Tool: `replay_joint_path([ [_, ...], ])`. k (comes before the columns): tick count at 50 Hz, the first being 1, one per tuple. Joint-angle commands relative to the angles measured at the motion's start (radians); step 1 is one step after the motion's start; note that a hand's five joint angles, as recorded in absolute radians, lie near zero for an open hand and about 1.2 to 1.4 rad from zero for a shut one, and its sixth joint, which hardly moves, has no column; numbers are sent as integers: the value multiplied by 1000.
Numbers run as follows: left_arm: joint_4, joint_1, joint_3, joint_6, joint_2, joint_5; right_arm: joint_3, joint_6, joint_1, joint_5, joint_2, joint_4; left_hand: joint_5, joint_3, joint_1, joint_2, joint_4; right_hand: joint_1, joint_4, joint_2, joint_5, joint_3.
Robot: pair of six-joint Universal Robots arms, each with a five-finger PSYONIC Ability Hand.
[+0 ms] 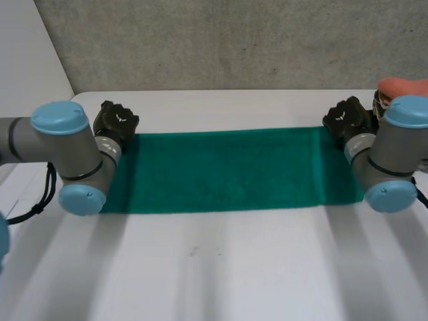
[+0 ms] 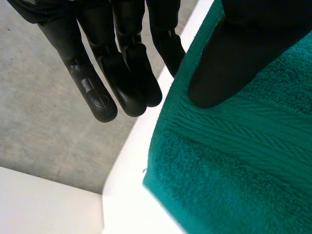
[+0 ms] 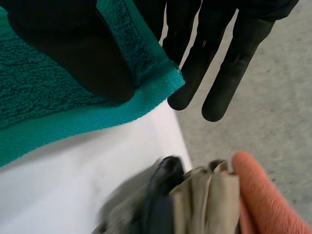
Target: Fold the laundry.
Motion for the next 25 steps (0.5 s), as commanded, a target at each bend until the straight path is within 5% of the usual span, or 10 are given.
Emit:
replay_joint_path([
  [1, 127, -19, 91, -11, -89, -8, -182, 33, 34, 36, 157, -76, -994, -1022, -982, -1026, -1028, -960, -1019, -1005, -1016, -1013],
  [2, 152, -26, 74, -19, -89, -5, -182, 60, 39, 50, 156, -76, -837, -866, -825, -869, -871, -960, -1019, -1005, -1016, -1013],
  [3, 164, -33, 62, -22, -86, -5, -177, 83, 39, 56, 151, -71, -986, -1014, -973, -1018, -1020, -960, -1019, -1005, -1016, -1013],
  [10, 247, -71, -214, -176, 145, 3, 63, 289, 28, 41, -77, 15, -994, -1022, -982, -1026, -1028, -960, -1019, -1005, -1016, -1013],
  [19, 335, -60, -576, -465, 415, 104, 382, 372, -99, -195, -271, 177, -994, -1022, -982, -1026, -1028, -892, -951, -937, -948, -945],
  [25, 359, -48, -667, -611, 455, 185, 433, 373, -165, -246, -272, 179, -994, -1022, -982, -1026, -1028, -753, -813, -798, -809, -806],
])
